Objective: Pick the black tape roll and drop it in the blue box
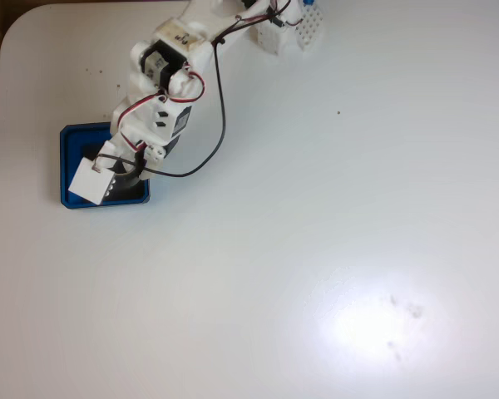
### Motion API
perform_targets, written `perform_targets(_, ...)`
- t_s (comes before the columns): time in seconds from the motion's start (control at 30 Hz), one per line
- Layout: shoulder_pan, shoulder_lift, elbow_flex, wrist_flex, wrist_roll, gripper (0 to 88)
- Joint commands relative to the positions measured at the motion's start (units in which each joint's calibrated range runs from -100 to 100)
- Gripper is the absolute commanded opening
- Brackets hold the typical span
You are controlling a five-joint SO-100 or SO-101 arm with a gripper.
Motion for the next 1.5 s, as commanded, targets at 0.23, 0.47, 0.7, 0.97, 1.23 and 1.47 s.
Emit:
perform_targets(0.23,6.74,6.38,-7.52,0.21,0.42,0.5)
perform_targets(0.47,6.94,11.15,-10.39,0.21,0.51,0.9)
perform_targets(0.7,6.94,11.32,-11.11,0.12,0.68,2.5)
perform_targets(0.97,6.94,11.32,-10.93,0.04,5.77,11.7)
perform_targets(1.23,6.35,7.55,-10.48,0.12,5.85,11.8)
perform_targets(1.47,9.87,-15.61,5.15,-0.87,4.19,11.7)
